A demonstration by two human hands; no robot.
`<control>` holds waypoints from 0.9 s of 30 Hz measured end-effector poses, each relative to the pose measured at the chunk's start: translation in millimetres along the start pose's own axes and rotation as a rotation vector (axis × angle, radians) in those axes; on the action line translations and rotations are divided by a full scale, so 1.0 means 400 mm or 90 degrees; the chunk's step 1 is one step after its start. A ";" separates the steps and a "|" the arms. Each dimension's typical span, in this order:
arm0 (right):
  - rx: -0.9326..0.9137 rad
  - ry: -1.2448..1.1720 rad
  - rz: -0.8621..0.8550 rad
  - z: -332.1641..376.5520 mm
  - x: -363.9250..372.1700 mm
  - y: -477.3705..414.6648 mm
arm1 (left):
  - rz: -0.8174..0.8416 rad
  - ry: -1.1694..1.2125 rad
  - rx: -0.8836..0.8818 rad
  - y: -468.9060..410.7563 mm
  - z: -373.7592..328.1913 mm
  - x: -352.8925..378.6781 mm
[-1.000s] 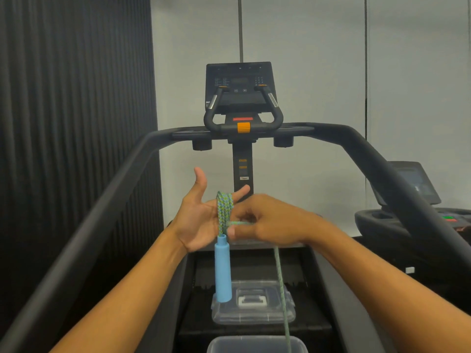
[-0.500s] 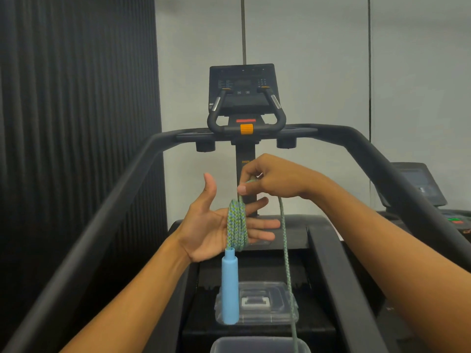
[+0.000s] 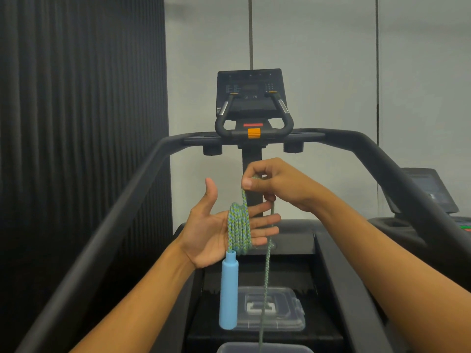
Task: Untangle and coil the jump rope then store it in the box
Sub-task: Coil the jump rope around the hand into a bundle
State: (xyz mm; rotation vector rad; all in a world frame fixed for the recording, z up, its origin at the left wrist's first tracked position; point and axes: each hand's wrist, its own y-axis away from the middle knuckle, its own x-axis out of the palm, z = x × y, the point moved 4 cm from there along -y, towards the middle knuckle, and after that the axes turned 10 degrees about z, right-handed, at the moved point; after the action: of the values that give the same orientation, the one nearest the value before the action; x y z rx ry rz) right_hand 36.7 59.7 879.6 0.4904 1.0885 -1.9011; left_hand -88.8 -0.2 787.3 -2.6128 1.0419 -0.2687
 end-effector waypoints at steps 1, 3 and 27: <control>-0.001 0.001 -0.002 0.003 -0.001 -0.003 | 0.003 0.000 0.001 0.002 -0.002 0.001; -0.002 -0.004 -0.006 0.001 -0.002 -0.009 | 0.009 -0.004 -0.002 0.006 -0.007 0.004; 0.097 -0.092 -0.015 -0.233 0.252 0.098 | -0.071 -0.037 0.057 -0.009 -0.027 -0.062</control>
State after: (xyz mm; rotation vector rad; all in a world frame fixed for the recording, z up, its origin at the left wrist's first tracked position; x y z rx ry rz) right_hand 7.1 78.9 741.2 0.4188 0.8630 -2.0173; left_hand -107.4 17.0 797.3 -2.5856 0.8479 -0.2576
